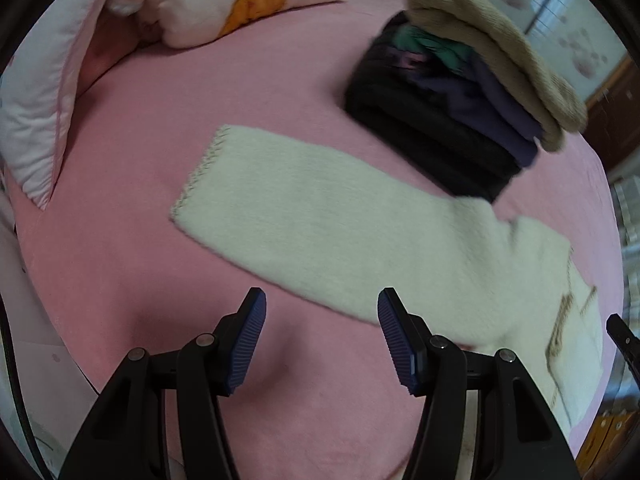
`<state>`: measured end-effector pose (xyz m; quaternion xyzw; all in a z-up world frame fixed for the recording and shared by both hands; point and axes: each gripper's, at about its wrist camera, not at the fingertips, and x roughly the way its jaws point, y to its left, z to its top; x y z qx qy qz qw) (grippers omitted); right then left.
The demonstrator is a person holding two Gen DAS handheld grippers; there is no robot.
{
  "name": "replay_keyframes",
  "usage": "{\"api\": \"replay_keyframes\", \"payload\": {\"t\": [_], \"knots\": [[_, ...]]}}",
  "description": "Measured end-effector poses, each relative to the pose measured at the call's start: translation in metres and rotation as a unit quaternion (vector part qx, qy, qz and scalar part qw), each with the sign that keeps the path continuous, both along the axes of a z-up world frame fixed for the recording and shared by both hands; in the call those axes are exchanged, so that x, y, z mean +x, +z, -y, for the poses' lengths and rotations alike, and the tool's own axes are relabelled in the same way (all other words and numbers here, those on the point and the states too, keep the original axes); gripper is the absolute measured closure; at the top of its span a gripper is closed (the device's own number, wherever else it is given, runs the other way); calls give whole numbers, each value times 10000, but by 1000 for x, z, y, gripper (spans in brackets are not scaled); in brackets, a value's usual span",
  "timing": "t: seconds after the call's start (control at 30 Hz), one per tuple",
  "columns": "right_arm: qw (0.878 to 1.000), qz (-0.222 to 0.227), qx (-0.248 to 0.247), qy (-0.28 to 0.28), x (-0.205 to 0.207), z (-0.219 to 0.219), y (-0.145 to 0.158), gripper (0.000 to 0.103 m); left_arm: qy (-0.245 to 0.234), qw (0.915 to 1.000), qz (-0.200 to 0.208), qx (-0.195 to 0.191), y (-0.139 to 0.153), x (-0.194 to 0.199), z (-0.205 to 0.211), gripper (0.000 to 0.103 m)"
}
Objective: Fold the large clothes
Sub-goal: 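Grasp the cuff of the other sleeve with the left gripper, then lift the sleeve with the left gripper, fold it across the body, release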
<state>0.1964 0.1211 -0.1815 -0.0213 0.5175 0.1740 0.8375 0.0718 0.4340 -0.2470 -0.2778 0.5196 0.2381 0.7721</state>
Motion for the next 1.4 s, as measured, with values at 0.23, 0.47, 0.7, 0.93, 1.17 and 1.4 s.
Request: {"api": "replay_keyframes", "payload": {"t": [0.23,0.47,0.7,0.93,1.17,1.4], "knots": [[9974,-241,156,667,6,-77,-34,91,828,9957,-18,-406,-54,-10,-68,46],[9924,-558,-20,1101,3,-126,-72,91,1633,9820,-58,-944,-108,-22,-117,46],[9902,-615,-217,1236,-3,-139,-90,91,1823,9759,174,-1190,-133,-22,-126,46],[9911,-634,-286,1131,-5,-135,-96,91,1629,9810,236,-1030,-122,-3,-121,91],[9941,-659,-250,828,-9,-106,-88,91,1055,9856,1118,-702,-46,7,-70,93],[9979,-623,-184,1,-1,-31,-76,91,-517,9748,1895,-1052,30,52,41,94]]}}
